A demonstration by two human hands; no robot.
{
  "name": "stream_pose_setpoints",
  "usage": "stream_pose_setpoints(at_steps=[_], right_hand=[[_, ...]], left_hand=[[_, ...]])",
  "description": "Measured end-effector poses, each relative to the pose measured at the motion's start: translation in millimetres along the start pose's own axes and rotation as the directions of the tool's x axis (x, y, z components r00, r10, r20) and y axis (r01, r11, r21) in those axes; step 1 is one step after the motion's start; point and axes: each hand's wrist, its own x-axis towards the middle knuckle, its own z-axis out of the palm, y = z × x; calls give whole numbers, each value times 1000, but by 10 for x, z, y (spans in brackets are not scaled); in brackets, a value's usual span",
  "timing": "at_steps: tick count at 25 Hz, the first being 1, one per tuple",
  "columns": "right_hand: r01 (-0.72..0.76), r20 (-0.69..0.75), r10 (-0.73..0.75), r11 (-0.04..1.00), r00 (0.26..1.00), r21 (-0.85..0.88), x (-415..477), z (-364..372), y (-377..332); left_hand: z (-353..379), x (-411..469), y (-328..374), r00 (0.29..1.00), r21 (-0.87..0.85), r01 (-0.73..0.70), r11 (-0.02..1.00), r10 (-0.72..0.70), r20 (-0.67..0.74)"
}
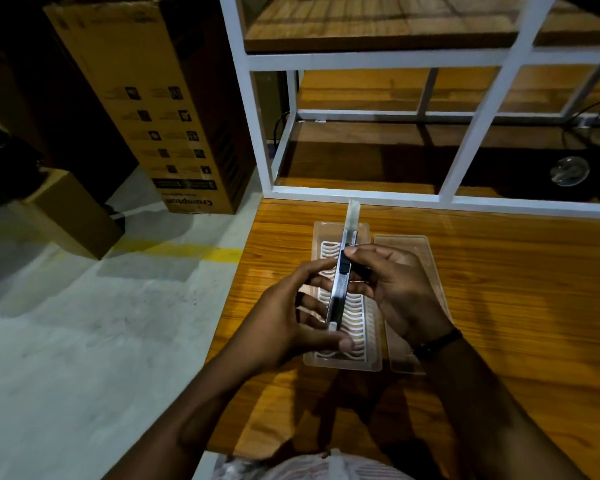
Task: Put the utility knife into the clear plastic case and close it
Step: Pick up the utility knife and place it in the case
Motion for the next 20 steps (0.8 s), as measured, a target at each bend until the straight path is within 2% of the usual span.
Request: stream_pose_setpoints(at_steps=[2,5,20], right_hand=[[4,-6,-4,1000,1000,12,28,-7,21],[21,-3,-21,1000,1000,-9,63,17,76],[63,97,-56,995,994,-72,82,116,148]], left_hand=[[0,-77,-25,998,105,-39,994,34,54],[35,-93,-25,996,160,-89,983,85,32],[-30,23,-147,995,105,-49,993,58,-87]])
